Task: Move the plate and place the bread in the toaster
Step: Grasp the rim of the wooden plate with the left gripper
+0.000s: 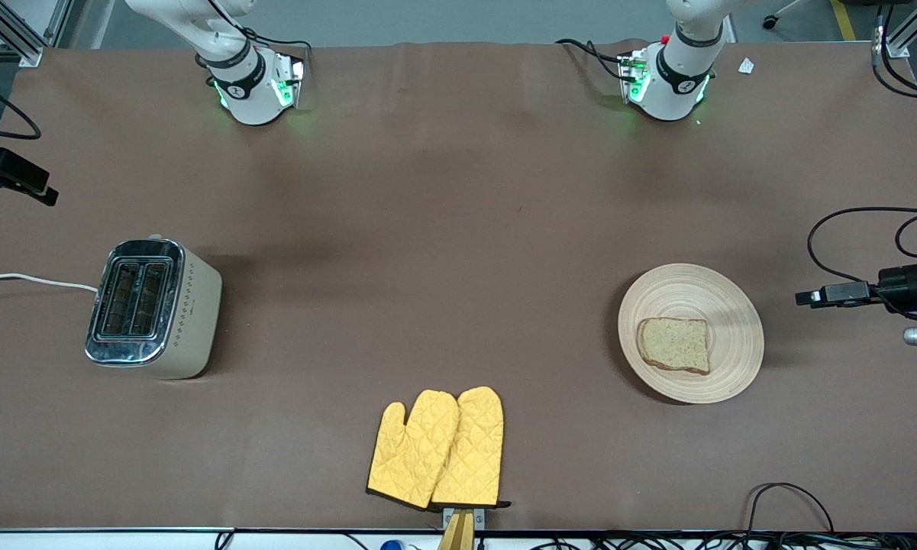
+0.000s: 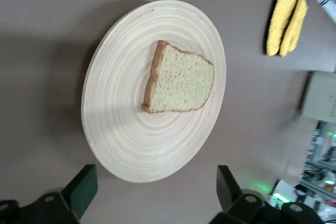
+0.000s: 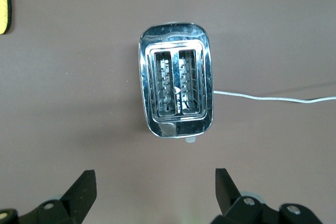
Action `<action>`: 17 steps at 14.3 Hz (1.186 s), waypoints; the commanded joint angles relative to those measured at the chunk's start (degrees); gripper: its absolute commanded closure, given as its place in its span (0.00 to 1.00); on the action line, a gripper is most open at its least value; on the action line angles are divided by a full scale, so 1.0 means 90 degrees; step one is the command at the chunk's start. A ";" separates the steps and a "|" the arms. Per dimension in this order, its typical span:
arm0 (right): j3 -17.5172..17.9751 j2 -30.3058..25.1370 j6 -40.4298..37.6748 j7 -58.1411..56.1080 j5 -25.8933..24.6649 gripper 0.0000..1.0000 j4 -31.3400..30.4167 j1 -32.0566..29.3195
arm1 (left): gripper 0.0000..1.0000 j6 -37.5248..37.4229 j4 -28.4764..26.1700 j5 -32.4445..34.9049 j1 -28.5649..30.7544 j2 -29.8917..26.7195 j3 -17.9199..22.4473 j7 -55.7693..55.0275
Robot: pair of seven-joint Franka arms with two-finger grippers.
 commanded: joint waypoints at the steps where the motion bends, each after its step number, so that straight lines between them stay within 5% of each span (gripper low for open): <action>1: 0.0037 -0.0056 -0.0101 0.0132 0.0028 0.00 -0.0003 -0.0059 | 0.00 -0.0015 0.0402 -0.0399 0.0291 0.0696 -0.0036 0.0923; 15: 0.0047 -0.0056 -0.0238 0.0112 0.0047 0.00 -0.0042 -0.0049 | 0.27 0.0239 0.0550 -0.1142 0.0341 0.1821 -0.0076 0.1611; 17: 0.0037 -0.0056 -0.0238 0.0112 0.0047 0.00 -0.0042 -0.0049 | 0.39 0.0239 0.0540 -0.1151 0.0341 0.1851 -0.0085 0.1747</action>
